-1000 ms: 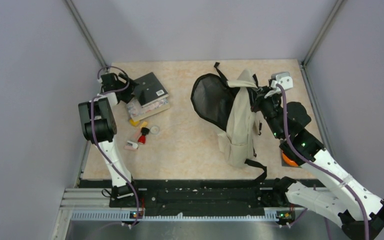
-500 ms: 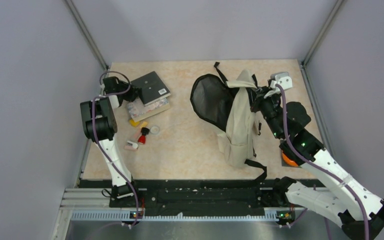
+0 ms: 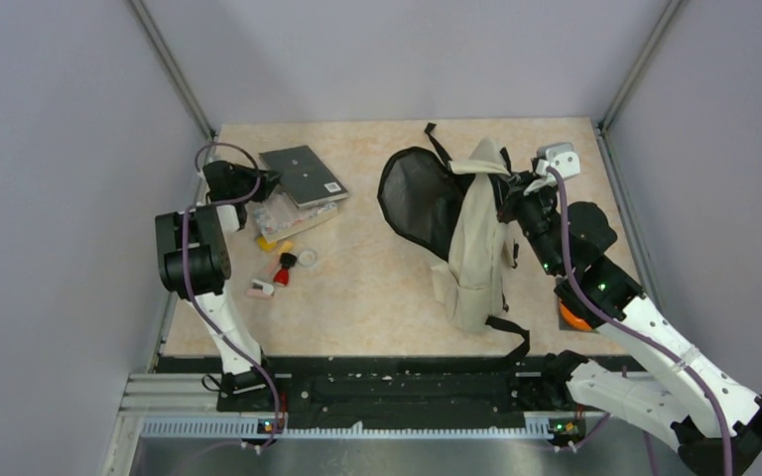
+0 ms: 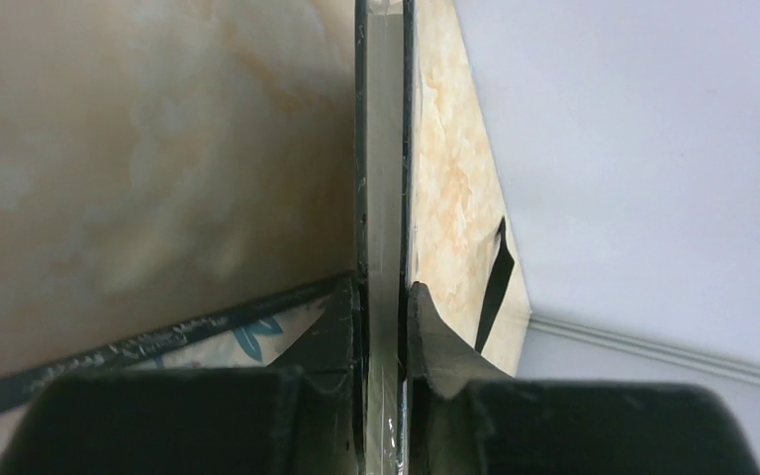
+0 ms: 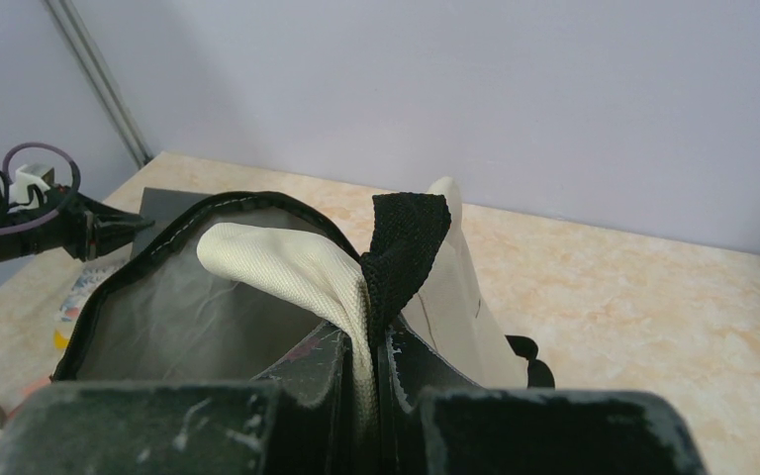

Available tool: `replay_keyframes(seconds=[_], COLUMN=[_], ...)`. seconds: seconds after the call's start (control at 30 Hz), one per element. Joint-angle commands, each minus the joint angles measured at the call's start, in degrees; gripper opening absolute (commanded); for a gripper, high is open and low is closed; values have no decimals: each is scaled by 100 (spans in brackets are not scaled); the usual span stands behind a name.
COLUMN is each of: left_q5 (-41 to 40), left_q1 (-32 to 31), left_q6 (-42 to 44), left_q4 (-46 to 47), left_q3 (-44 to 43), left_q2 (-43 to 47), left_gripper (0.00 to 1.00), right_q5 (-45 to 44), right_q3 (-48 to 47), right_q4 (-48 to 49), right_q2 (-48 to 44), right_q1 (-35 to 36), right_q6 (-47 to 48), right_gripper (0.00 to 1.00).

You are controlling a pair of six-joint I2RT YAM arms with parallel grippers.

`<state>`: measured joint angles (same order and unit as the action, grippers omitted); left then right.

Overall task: Pack the student bag
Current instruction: Pick up the book from the center of the board, then place the book in the student bag.

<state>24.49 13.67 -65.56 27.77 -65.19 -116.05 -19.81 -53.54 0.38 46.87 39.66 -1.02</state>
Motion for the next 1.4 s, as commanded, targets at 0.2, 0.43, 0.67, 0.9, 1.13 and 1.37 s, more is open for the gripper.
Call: replay_keyframes(seconds=[0.2, 0.43, 0.67, 0.9, 1.13, 1.37], left_q5=[116, -1286, -2383, -2905, -3014, -3141], left_q1=[-87, -1403, -3053, -3863, -4191, -4368], left_q6=[635, 1919, 2337, 2659, 2853, 3363], left_q4=[923, -1112, -1756, -1698, -1292, -1327], left_q3=[786, 975, 608, 333, -19, -772], left_q2=[2596, 5020, 6512, 6626, 6318, 5914], left_gripper=[0, 0, 0, 0, 0, 0], right_q5=[-104, -108, 1, 100, 109, 131], right_q3=[-317, -305, -323, -341, -386, -407], right_q4=[520, 549, 594, 571, 504, 488], right_q2=[-183, -148, -48, -45, -64, -64], right_q1=[42, 42, 42, 42, 42, 44], right_q6=[67, 67, 49, -36, -56, -82], right_gripper=[0, 0, 0, 0, 0, 0])
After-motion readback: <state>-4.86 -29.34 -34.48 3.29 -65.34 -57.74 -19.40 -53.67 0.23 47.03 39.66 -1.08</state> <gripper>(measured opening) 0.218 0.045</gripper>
